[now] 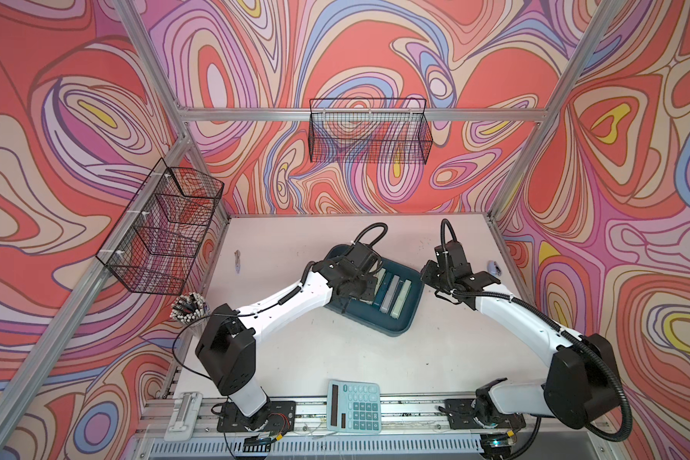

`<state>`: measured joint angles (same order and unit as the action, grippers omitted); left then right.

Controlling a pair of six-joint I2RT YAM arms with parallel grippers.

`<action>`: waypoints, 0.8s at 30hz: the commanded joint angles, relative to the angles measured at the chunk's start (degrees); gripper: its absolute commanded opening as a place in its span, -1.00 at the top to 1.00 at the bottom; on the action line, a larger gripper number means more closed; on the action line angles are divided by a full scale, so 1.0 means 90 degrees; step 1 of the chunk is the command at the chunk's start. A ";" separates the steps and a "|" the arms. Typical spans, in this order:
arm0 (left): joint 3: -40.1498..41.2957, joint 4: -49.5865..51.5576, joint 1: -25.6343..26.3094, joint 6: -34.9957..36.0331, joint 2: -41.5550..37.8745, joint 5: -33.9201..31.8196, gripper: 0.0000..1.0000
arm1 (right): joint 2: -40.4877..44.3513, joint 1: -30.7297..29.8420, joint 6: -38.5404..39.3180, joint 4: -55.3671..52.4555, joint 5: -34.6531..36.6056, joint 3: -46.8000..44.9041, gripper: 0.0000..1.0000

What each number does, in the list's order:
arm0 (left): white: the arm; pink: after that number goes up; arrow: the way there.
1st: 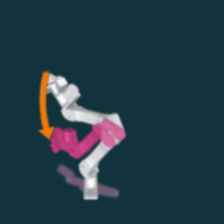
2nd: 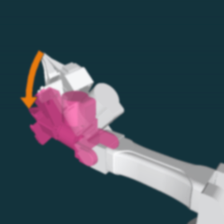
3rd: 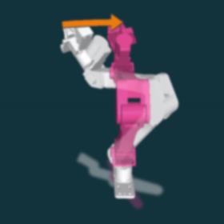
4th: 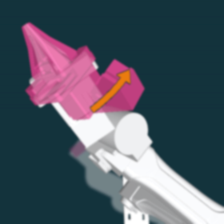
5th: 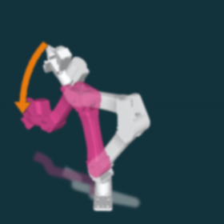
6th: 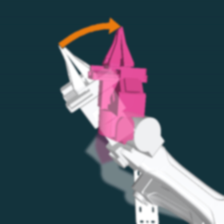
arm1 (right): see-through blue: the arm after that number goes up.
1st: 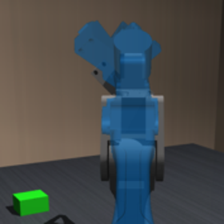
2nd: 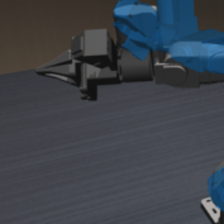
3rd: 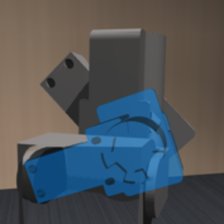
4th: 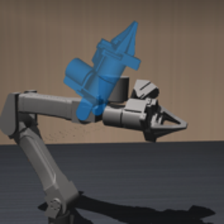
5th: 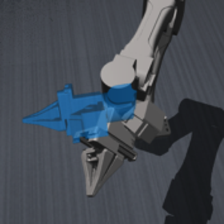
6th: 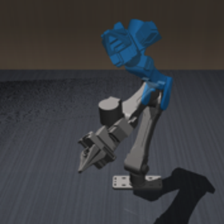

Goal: Put the pruning pliers into the storage box
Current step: Place the pruning pliers in the storage box.

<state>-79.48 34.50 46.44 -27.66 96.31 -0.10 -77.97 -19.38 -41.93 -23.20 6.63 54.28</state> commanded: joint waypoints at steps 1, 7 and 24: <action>-0.0283 -0.0051 0.0144 -0.0244 0.0311 0.0172 0.81 | 0.0158 0.0081 -0.0061 -0.0086 0.0083 -0.0145 0.28; -0.0542 -0.0147 0.0390 -0.0369 0.0730 0.0370 0.80 | 0.0211 0.0208 -0.0045 -0.0032 -0.0008 -0.0278 0.28; -0.1407 -0.0025 0.0644 -0.0247 0.1810 0.0753 0.79 | 0.0443 0.0478 0.0071 -0.0028 -0.0119 -0.0566 0.28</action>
<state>-90.32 33.80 51.81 -29.85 111.33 5.89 -74.98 -15.49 -41.56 -23.57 5.61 50.50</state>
